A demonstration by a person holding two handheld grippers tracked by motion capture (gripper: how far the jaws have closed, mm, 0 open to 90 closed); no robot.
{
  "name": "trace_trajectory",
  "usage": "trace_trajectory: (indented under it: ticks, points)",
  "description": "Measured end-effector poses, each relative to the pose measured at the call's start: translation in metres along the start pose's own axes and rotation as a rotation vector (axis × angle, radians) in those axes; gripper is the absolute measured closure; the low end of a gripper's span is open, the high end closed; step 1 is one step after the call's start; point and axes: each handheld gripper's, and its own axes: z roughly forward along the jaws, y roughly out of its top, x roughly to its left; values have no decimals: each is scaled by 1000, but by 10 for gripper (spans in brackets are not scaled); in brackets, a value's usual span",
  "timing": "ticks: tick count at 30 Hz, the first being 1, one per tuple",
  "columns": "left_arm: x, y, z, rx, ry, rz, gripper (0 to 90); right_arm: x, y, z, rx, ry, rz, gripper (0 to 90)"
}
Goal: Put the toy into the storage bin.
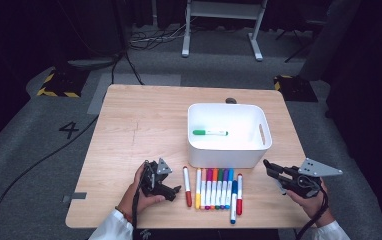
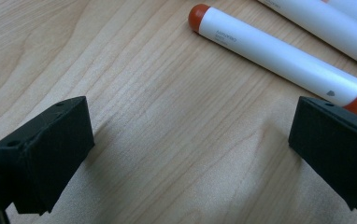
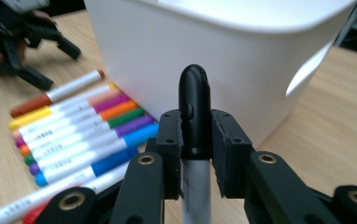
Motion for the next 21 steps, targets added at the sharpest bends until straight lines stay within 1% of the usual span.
trace_trajectory:
  ticks: [5, 8, 11, 14, 17, 19, 21]
  points:
    - [0, 0, 0, 0, 1, 0, 1, 4, 21, -19, -75, 6, -26, 745]
    - [0, 0, 0, 0, 1, 0, 1, 5, 33, -26, -100, 6, -47, 745]
    - [0, 0, 0, 0, 0, 0, 1, 3, 44, -29, -108, 6, -59, 745]
    - [0, 0, 0, 0, 0, 0, 1, 1, 58, -33, -120, -3, -86, 745]
    - [0, 0, 0, 1, 0, -1, 0, -2, 75, -36, -142, -2, -100, 745]
    - [0, 0, 0, 1, 0, 0, 0, -5, 88, -36, -147, -12, -118, 745]
    - [0, 0, 0, 1, 0, 0, 0, -7, 102, -35, -151, -10, -136, 745]
